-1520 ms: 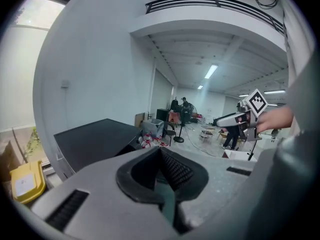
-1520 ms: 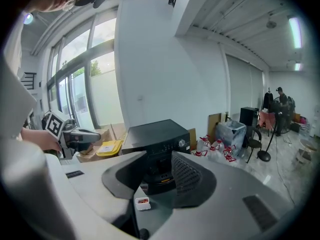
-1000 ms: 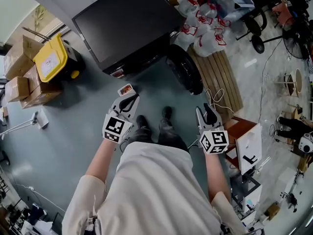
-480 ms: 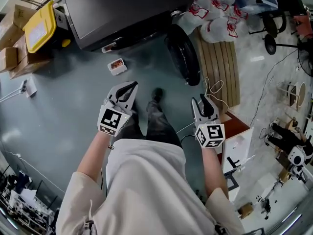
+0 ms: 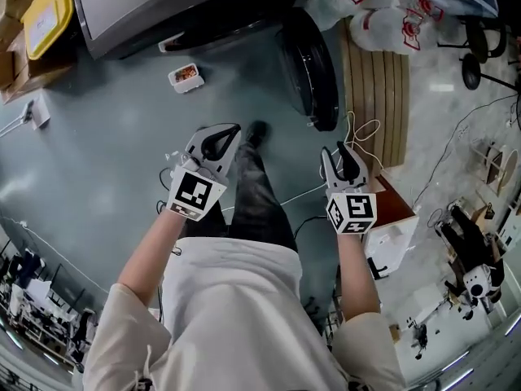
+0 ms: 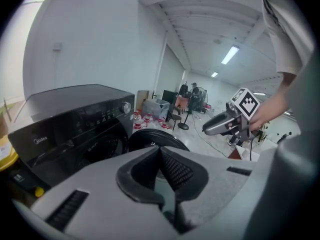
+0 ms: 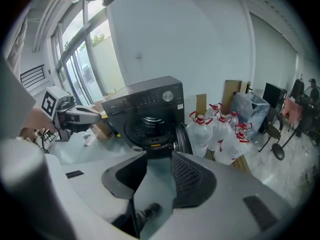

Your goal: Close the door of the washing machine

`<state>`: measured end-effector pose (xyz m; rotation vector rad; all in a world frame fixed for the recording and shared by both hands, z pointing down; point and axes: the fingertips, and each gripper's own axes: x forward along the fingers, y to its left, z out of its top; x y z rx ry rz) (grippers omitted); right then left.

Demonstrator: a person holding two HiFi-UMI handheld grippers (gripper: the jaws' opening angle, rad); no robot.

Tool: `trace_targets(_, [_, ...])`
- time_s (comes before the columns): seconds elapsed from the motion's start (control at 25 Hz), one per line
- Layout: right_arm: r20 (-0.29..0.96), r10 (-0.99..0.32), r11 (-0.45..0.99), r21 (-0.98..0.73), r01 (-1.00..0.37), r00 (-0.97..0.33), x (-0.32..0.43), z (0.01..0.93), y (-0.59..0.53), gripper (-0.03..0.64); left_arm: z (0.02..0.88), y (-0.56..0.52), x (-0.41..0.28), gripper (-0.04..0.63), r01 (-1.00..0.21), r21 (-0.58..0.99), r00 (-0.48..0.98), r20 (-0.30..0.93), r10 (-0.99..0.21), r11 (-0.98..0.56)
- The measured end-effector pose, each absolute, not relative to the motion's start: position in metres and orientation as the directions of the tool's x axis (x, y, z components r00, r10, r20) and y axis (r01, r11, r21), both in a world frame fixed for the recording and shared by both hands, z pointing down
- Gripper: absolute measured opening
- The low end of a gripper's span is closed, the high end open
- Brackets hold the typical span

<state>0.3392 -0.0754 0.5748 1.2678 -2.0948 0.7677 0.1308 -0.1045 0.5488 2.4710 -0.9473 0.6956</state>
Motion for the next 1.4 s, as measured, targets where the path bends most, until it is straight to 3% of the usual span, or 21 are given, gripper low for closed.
trace_targets(0.76, [0.822, -0.474, 0.387, -0.127, -0.913, -0.315, 0.396, 0.754, -0.096, 0.181, 0.705, -0.097, 0.195, 0.009, -0.677, 0.243, 0.636, 0.668, -0.386, -0.695])
trace_targets(1.4, [0.799, -0.501, 0.396, -0.129, -0.909, -0.332, 0.391, 0.779, -0.089, 0.158, 0.761, -0.068, 0.174, 0.008, -0.721, 0.284, 0.612, 0.688, -0.389, -0.632])
